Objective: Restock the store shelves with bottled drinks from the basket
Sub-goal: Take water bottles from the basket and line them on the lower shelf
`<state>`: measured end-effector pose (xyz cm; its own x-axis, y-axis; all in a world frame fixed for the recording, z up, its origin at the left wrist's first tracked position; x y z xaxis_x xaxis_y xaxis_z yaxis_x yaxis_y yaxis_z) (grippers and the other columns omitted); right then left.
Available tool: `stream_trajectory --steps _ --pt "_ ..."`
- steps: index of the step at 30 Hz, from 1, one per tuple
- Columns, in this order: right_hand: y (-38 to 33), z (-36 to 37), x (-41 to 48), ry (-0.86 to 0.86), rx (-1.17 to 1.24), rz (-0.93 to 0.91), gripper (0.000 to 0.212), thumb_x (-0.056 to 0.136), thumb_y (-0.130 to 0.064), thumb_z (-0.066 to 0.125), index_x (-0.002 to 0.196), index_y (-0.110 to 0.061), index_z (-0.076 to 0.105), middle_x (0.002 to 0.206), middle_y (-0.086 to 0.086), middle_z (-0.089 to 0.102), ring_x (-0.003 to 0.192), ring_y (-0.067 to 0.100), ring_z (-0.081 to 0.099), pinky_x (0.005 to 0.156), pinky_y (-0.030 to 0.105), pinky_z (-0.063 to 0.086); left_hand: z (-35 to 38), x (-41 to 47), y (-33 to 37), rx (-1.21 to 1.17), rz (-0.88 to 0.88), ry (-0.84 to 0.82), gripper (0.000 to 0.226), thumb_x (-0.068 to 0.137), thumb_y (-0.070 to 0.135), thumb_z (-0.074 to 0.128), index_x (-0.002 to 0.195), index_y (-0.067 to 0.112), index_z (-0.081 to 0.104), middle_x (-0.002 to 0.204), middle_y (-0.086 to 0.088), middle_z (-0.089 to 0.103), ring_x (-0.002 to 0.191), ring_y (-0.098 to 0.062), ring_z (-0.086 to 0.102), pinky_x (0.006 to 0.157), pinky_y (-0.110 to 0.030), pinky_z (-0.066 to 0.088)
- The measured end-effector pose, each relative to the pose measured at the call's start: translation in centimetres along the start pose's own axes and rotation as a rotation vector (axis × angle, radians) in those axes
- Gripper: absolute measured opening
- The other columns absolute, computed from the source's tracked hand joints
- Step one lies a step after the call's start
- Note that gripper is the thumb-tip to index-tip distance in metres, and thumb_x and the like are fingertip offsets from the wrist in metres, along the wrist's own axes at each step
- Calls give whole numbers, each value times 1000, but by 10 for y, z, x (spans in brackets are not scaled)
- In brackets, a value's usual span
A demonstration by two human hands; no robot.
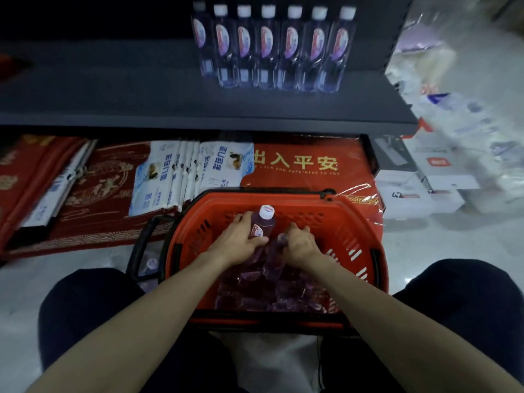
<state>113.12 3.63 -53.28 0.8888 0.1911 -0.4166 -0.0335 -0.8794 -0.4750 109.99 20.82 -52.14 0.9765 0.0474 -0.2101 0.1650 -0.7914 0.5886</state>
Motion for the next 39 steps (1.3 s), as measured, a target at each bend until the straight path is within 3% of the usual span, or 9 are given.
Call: stream_trajectory --steps 5,11,14,18,22,24,31,36,39 --pt "1 -63 -5 88 342 -133 24 98 -16 67 116 -16 51 102 0 59 95 16 58 68 17 46 -41 0 43 -119 103 130 51 91 47 69 130 28 43 121 5 60 112 -16 61 98 -40 50" --pt "-14 -164 -26 266 630 -277 7 96 -34 60 101 -36 57 103 6 70 99 35 70 86 49 60 -87 7 114 -276 233 240 44 98 36 67 130 29 38 115 11 62 110 -13 63 96 -32 48" --pt "-33 -216 -51 340 760 -352 5 103 -25 58 103 -30 60 97 5 67 94 31 69 88 65 57 -107 14 152 -281 291 263 48 98 36 67 134 22 40 113 7 64 106 -16 64 90 -34 50" --pt "-52 -276 -60 389 729 -430 16 106 -16 55 121 -17 59 107 6 66 104 29 65 93 65 54 -133 21 200 -258 374 280 53 96 39 68 137 21 40 107 6 68 97 -15 67 82 -34 52" --pt "-67 -326 -55 449 678 -477 21 104 -15 56 125 -12 60 119 16 70 114 33 67 97 58 55 -152 38 234 -244 407 289 47 97 36 69 133 26 39 94 17 66 75 10 65 63 -7 46" --pt "-73 -345 -49 460 662 -510 19 103 -16 57 121 -17 62 117 16 70 112 32 67 98 58 55 -160 48 246 -255 400 308 43 98 37 68 128 28 39 91 11 68 74 7 65 58 -9 46" --pt "-74 -381 -20 448 652 -514 16 105 -17 54 120 -18 60 115 24 67 97 38 69 74 73 55 -172 95 272 -333 354 419 50 91 39 77 126 23 46 93 16 65 74 13 60 57 -8 40" --pt "-67 -389 7 426 630 -444 21 107 -19 51 127 -18 59 120 20 67 90 27 65 76 69 58 -169 124 281 -346 352 443 59 89 38 76 136 21 44 108 3 68 93 -12 66 67 -22 45" --pt "-63 -389 24 429 631 -419 21 107 -21 51 126 -19 60 118 18 68 96 36 69 75 70 57 -165 139 280 -375 335 470 58 90 36 76 136 22 44 119 4 66 107 -19 65 80 -31 50"
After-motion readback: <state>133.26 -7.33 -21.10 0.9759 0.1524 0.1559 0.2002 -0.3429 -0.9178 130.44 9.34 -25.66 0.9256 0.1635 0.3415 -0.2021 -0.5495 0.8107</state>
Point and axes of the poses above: each hand's wrist, its own x-axis towards the middle knuckle, its own z-axis out of the palm, y = z × x, the point moved 5 cm from there along x, towards the middle knuckle
